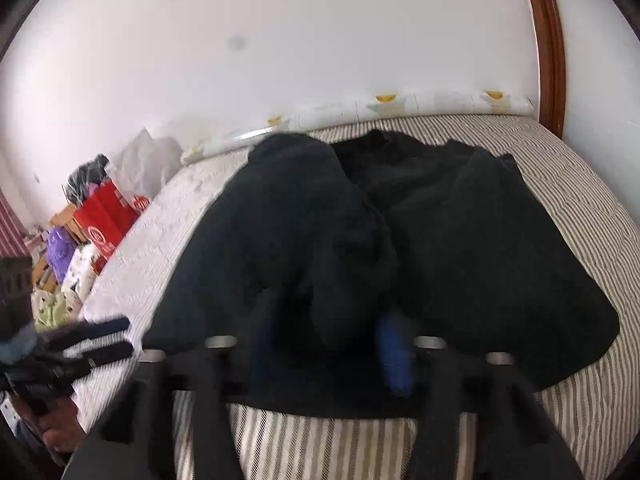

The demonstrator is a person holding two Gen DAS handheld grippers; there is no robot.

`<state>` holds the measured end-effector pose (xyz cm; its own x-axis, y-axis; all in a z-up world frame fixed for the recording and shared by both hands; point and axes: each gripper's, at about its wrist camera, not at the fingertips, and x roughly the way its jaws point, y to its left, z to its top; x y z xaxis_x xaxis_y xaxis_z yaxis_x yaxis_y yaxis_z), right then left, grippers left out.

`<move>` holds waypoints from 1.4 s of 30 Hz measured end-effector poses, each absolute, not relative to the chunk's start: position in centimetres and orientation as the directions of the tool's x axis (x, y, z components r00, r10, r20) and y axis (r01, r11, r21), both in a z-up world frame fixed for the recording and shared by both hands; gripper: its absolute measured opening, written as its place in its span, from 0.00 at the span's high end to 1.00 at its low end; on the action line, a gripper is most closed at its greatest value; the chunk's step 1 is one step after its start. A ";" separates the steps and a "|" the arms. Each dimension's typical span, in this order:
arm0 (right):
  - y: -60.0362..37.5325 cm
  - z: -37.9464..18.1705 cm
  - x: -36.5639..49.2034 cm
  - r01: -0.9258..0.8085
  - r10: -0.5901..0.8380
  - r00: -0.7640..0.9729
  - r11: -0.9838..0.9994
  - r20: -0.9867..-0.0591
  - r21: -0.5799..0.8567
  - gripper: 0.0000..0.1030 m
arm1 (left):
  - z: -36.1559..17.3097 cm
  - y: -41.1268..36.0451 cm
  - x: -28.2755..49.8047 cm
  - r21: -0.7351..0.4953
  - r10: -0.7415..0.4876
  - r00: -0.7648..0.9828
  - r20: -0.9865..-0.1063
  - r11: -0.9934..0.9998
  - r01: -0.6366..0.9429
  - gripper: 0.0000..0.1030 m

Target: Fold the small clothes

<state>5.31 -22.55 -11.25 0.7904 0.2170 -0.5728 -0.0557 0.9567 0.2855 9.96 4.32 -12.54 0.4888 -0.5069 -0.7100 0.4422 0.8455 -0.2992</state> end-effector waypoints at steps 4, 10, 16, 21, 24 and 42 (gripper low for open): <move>-22.4 -11.3 7.6 -0.041 0.216 0.781 0.954 -0.586 0.297 0.40 | -13.4 2.4 10.2 -0.274 -0.498 0.454 -0.739 0.838 0.473 0.34; -22.8 -12.0 10.8 -0.020 0.238 0.770 0.936 -0.593 0.350 0.48 | -14.1 -0.1 10.7 -0.273 -0.499 0.429 -0.753 0.830 0.486 0.34; -23.6 -11.3 12.2 -0.013 0.207 0.794 0.946 -0.572 0.324 0.87 | -14.6 -3.0 11.0 -0.237 -0.468 0.441 -0.766 0.843 0.483 0.33; -26.2 -8.1 9.7 -0.005 0.114 0.878 0.973 -0.465 0.230 0.90 | -14.5 -5.3 11.3 -0.207 -0.456 0.427 -0.781 0.834 0.512 0.33; -29.1 -7.2 7.5 0.057 0.030 0.908 0.979 -0.419 0.194 0.90 | -14.4 -6.7 11.0 -0.197 -0.463 0.414 -0.784 0.818 0.541 0.33; -38.1 -12.8 4.0 0.338 -0.186 0.797 0.926 -0.574 0.169 0.40 | -14.5 -11.2 11.0 -0.156 -0.461 0.469 -0.753 0.818 0.553 0.48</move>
<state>4.01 -38.15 -12.81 0.7972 -0.1858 -0.5744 0.3379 0.9258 0.1695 11.01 -11.15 -14.50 0.4692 -0.4613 -0.7530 0.5534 0.8181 -0.1563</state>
